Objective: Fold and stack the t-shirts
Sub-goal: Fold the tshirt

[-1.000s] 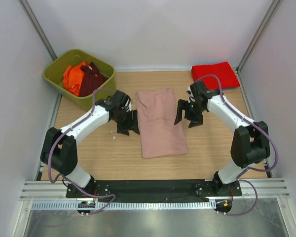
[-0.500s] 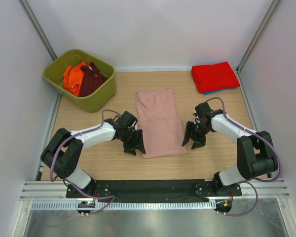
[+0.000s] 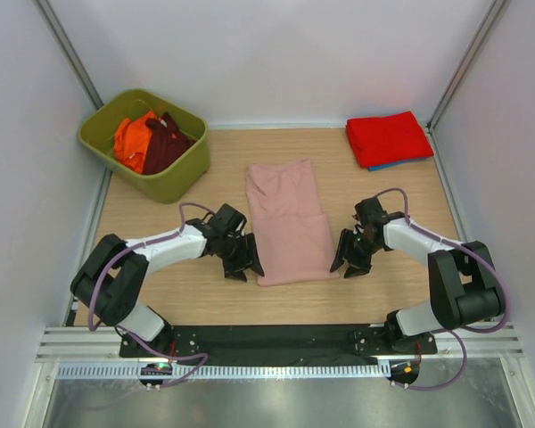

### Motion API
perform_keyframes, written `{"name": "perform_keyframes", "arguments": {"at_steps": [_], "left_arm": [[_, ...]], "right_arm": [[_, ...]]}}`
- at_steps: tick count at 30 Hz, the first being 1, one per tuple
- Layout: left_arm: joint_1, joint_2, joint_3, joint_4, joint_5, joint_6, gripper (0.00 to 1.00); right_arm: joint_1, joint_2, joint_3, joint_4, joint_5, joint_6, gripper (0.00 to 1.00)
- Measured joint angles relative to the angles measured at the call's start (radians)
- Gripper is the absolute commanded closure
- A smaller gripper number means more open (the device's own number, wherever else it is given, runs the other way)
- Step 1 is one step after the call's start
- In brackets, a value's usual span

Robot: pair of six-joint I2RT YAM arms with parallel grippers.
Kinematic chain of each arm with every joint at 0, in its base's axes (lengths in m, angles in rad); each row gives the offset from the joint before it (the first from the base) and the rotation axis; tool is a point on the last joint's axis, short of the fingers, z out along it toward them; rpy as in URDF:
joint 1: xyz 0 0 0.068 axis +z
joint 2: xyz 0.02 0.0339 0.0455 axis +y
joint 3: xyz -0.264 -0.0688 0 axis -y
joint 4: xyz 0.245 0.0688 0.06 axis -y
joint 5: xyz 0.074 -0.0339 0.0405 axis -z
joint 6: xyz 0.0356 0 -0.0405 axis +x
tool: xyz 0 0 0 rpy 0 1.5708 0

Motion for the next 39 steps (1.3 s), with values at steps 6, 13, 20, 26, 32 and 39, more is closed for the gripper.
{"name": "perform_keyframes", "arguments": {"at_steps": [6, 13, 20, 26, 32, 39], "left_arm": [[0.000, 0.030, -0.001, 0.032, -0.024, -0.016, 0.46], [-0.003, 0.068, 0.013, 0.063, -0.016, -0.025, 0.50], [-0.009, 0.088, 0.021, 0.099, -0.009, -0.037, 0.51], [-0.016, 0.094, 0.021, 0.120, -0.011, -0.044, 0.52], [-0.017, 0.108, 0.026, 0.142, -0.007, -0.051, 0.54], [-0.018, 0.119, 0.027, 0.159, -0.003, -0.068, 0.56]], "right_arm": [[-0.013, 0.000, -0.003, 0.014, -0.004, -0.003, 0.47], [-0.014, 0.000, -0.005, 0.023, -0.017, -0.004, 0.43], [-0.015, 0.010, -0.007, 0.051, -0.043, -0.005, 0.46], [-0.018, 0.034, -0.003, 0.081, -0.081, -0.005, 0.47], [-0.018, 0.053, 0.006, 0.093, -0.101, -0.008, 0.47], [-0.016, 0.086, 0.022, 0.111, -0.136, -0.008, 0.47]]}}
